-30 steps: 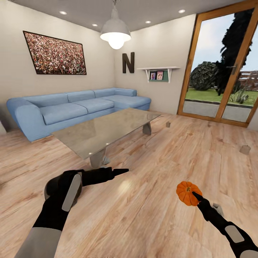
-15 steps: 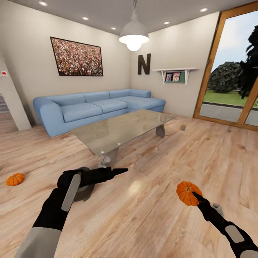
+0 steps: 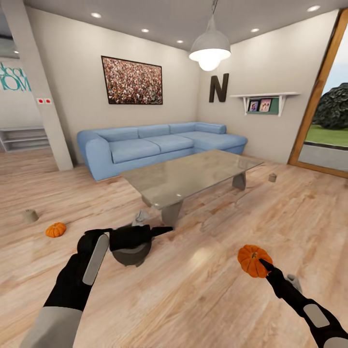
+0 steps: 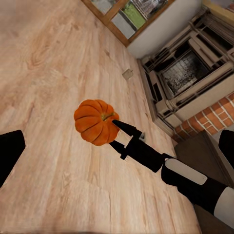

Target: Place each of the two pumpkins and all three candles from the living room inside a cabinet in the living room (use any cabinet), then make sure every cabinet is closed, and position the cauldron so it is next to a table in the living room.

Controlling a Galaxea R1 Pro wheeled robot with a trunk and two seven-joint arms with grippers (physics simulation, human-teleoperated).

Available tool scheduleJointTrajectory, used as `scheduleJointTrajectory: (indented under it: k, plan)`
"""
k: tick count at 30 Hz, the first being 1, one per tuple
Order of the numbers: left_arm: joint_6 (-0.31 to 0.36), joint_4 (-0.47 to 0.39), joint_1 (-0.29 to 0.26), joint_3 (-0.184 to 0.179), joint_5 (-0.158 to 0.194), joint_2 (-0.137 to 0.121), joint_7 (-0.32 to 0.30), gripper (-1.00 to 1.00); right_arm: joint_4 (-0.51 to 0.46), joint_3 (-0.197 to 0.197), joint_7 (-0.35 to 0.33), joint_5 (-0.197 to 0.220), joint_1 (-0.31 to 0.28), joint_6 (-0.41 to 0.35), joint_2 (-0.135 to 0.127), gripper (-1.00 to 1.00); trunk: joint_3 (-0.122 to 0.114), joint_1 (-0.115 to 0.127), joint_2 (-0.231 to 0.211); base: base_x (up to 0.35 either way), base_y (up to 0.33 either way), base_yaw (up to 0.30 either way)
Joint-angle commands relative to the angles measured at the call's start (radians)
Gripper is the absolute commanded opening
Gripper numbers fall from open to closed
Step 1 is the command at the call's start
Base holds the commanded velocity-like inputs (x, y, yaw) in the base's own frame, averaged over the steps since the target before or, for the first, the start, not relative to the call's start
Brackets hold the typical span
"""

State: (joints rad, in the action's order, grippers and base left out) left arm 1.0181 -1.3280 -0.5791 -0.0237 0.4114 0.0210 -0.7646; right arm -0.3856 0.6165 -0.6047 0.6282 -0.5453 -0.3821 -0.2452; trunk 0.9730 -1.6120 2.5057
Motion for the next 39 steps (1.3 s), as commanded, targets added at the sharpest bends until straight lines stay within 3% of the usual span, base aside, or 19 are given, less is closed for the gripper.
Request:
scheduleJointTrajectory:
  k: [1,28,39]
  plan:
    - [0.004,0.001,-0.001,0.001,-0.002,0.0,-0.004,1.0,-0.001,0.006,-0.002,0.011,-0.001,-0.011,0.0,-1.0,0.0,0.0,0.0,-0.035,0.269,0.261]
    - [0.005,0.01,-0.001,0.002,-0.001,0.0,-0.005,1.0,-0.001,0.005,-0.001,0.011,-0.001,-0.011,0.001,-1.0,-0.016,0.0,0.0,-0.098,0.298,0.258]
    - [0.005,0.011,-0.001,0.002,0.0,0.0,-0.005,1.0,-0.001,0.005,-0.001,0.011,-0.001,-0.011,0.001,-1.0,-0.02,0.0,0.0,-0.108,0.321,0.11]
